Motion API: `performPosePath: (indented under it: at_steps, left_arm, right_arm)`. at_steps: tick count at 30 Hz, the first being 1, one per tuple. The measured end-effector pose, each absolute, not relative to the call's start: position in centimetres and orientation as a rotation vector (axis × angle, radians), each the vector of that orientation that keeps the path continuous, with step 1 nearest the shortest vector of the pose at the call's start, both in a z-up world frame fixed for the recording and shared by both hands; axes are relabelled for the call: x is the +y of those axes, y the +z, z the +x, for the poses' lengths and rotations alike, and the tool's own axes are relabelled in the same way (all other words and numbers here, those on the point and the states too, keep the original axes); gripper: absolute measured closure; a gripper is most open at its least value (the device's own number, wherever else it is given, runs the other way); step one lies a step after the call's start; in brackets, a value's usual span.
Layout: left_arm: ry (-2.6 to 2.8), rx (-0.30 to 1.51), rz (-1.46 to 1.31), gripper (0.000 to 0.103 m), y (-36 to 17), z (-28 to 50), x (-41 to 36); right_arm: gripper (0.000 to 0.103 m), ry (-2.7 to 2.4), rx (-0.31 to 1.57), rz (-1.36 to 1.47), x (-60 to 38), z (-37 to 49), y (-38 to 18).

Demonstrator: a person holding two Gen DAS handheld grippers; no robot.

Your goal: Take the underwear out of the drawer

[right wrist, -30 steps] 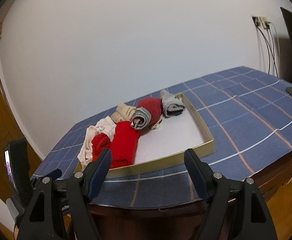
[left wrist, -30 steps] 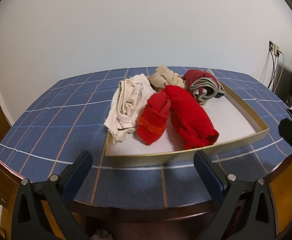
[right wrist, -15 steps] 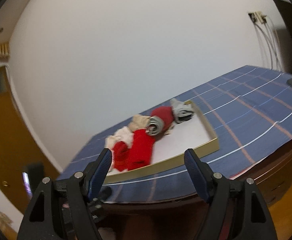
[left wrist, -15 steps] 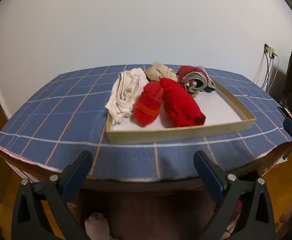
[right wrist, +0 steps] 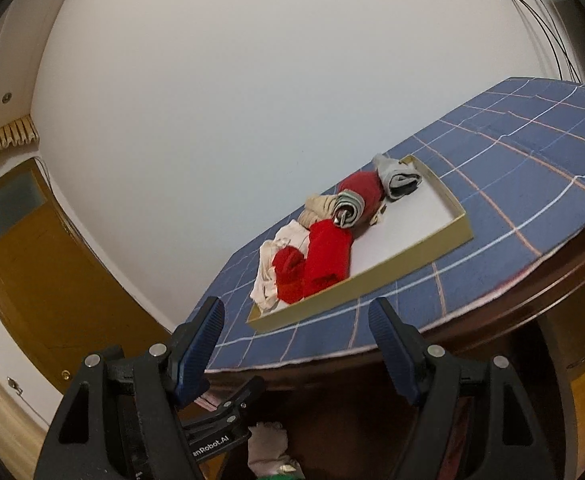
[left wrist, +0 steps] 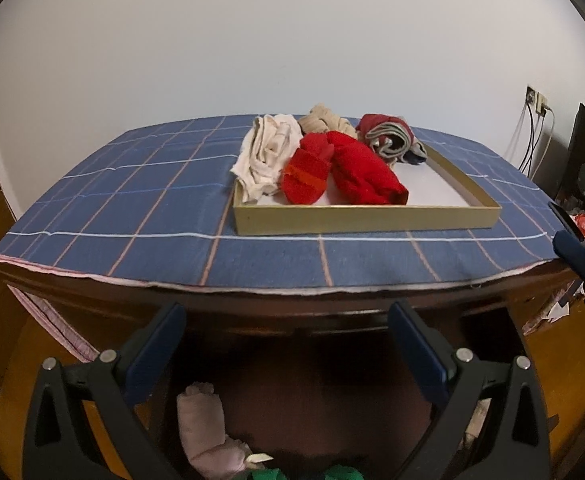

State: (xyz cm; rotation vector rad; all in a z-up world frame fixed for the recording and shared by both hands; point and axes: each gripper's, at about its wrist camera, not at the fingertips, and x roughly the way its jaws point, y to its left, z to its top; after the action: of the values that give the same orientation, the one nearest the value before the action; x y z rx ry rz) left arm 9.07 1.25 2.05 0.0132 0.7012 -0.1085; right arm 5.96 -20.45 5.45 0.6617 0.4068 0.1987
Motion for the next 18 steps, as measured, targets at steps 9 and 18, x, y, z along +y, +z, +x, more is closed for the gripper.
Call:
performPosePath:
  at_steps: [9, 18]
  left_arm:
    - [-0.112, 0.696, 0.043, 0.0, 1.9, 6.7, 1.2]
    - [-0.125, 0.686, 0.074, 0.0, 1.6, 4.4, 1.0]
  right_arm:
    - [0.026, 0.13, 0.433, 0.552, -19.4, 3.2, 5.2]
    - [0.026, 0.071, 0.478, 0.515, -19.7, 0.4, 3.6]
